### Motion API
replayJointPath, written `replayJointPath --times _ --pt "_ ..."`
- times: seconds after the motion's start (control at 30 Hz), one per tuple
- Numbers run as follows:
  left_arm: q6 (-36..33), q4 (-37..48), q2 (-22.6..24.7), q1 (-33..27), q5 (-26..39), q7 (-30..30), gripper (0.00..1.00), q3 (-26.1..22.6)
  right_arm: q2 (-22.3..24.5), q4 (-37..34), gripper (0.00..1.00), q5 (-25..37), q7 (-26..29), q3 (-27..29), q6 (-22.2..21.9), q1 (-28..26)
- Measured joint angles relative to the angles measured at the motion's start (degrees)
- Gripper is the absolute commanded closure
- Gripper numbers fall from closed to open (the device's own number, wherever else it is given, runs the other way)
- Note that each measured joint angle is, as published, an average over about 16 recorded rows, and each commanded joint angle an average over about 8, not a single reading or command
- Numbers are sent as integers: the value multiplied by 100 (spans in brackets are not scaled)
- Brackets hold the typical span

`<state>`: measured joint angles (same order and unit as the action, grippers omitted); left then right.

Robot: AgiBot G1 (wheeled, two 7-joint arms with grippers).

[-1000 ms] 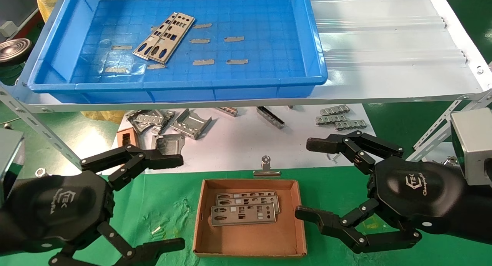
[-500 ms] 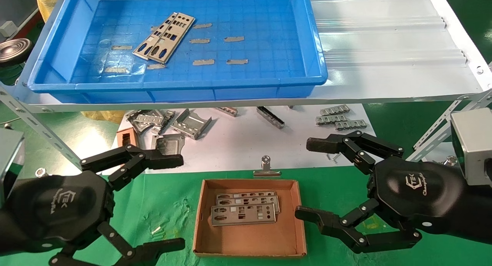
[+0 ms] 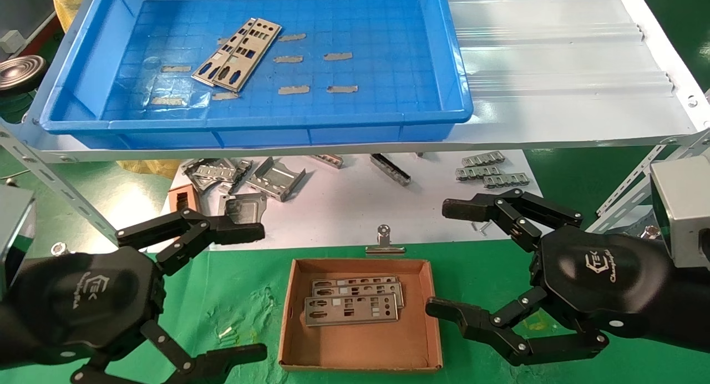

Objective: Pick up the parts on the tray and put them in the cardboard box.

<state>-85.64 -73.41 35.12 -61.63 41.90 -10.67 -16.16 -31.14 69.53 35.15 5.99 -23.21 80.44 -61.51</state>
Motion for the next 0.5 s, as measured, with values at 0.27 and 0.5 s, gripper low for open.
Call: replayJointPath --times 0.27,0.5 --pt "0 0 0 0 0 0 0 0 0 0 0 0 0 0 0 0" --pt "0 0 0 0 0 0 0 0 0 0 0 0 0 0 0 0"
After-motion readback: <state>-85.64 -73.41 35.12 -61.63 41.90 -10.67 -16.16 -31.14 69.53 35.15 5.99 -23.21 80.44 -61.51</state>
